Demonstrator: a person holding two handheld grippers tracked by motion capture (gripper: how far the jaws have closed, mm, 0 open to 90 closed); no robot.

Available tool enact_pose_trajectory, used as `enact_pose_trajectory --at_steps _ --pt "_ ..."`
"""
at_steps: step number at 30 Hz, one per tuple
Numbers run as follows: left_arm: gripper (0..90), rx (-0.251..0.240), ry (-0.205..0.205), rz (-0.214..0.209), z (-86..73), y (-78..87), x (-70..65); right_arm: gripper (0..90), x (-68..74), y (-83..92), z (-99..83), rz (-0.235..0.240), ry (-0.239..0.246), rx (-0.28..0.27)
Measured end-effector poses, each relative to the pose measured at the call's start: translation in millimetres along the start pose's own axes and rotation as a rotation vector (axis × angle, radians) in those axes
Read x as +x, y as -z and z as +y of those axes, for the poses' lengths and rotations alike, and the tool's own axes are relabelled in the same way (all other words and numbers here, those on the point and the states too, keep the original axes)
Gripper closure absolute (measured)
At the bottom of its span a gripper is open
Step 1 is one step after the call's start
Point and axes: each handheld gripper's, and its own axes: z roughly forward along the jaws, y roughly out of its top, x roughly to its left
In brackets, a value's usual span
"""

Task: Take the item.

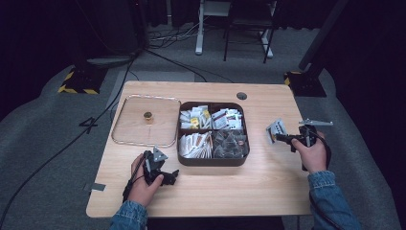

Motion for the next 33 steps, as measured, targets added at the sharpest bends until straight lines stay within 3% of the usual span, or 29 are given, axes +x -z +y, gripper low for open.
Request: enact_pose_trajectory --at_steps 7,17,19,20,21,22,23,33 --pt "0.0 0.000 0.000 0.000 0.0 0.0 0.0 84.3 -6.0 -5.1 -4.2 0.031 -0.044 0.016" --pt "0.0 0.002 0.003 -0.001 -0.1 0.1 -0.2 80.0 -14.3 -9.7 -9.3 0.024 -0.096 0.049" --pt "0.0 0.000 0.000 0.000 0.0 0.0 0.0 70.7 -16.5 -11.3 -10.5 0.018 -0.102 0.044" --pt "0.0 0.000 0.000 0.000 0.0 0.0 0.0 70.7 -16.5 -11.3 -10.5 0.018 -0.102 0.044" --pt "0.0 0.001 0.000 0.000 0.0 0.0 0.0 60.8 -17.0 -12.5 -10.7 0.018 -0.114 0.032" --pt "0.0 0.001 0.000 0.000 0.0 0.0 0.0 60.8 -17.0 -12.5 -10.7 0.018 -0.114 0.032" --pt "0.0 0.002 0.003 -0.001 -0.1 0.1 -0.2 54.2 -17.9 -13.6 -10.8 0.019 -0.116 0.006" --pt "0.0 0.001 0.000 0.000 0.0 0.0 0.0 47.1 -32.0 -4.0 -11.4 -0.034 -0.143 -0.026"
